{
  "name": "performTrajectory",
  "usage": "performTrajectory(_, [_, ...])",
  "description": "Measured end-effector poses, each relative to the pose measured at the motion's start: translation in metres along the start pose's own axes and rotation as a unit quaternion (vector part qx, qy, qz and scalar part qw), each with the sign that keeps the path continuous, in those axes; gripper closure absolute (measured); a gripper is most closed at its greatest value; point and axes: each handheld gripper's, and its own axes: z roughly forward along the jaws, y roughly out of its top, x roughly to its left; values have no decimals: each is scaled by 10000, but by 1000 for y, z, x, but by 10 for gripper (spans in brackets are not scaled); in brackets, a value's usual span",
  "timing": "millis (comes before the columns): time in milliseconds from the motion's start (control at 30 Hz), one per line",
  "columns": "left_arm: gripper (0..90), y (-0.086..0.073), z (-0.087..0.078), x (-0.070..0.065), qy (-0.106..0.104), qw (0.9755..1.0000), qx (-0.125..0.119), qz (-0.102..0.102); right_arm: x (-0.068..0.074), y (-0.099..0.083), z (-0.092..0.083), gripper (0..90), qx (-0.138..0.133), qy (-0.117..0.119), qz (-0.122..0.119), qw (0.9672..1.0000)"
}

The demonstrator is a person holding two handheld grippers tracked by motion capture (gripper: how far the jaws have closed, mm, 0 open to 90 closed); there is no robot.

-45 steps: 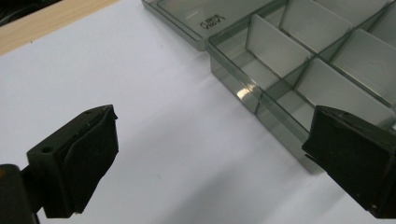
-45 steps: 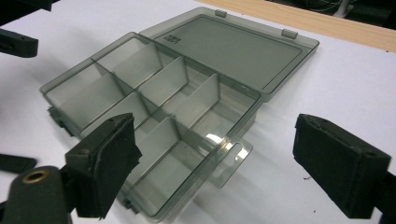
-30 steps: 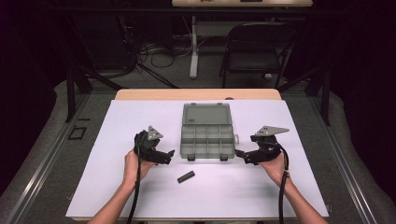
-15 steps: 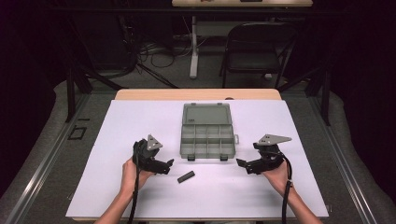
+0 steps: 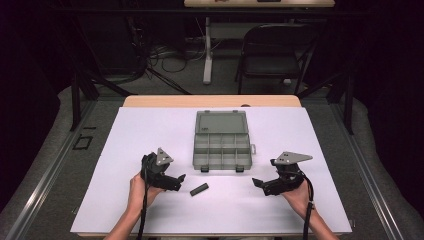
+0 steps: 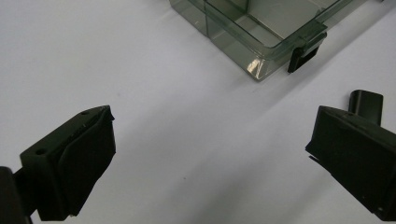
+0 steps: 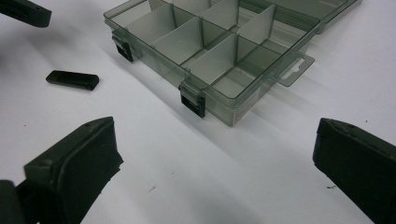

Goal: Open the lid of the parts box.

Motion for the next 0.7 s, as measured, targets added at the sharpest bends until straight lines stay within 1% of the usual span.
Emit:
performTrajectory(67, [0,-1,1,-1,5,10000,26,18,0,-1,0,0,-12,-20,-37,10000])
performTrajectory(133, [0,-1,1,-2,-27,10000,42,14,-1,-2,0,0,-38,-43,-21,10000])
performTrajectory(200, [0,-1,1,-2,-13,10000,35,21,-2,-2,0,0,-44,-62,32,10000])
performTrajectory(267, [0,-1,1,-3,8,10000,15,15,-4,-3,0,0,-58,-90,25,9999])
performTrajectory(367, [0,-1,0,-3,-23,10000,32,29,-4,-3,0,0,-57,-79,40,9999])
performTrajectory(467, [0,0,-1,-4,-6,10000,32,53,-4,-3,0,0,-49,-83,29,9999])
performTrajectory(700, [0,-1,-3,-7,-8,10000,51,29,-4,-4,1,0,-41,-76,33,10000])
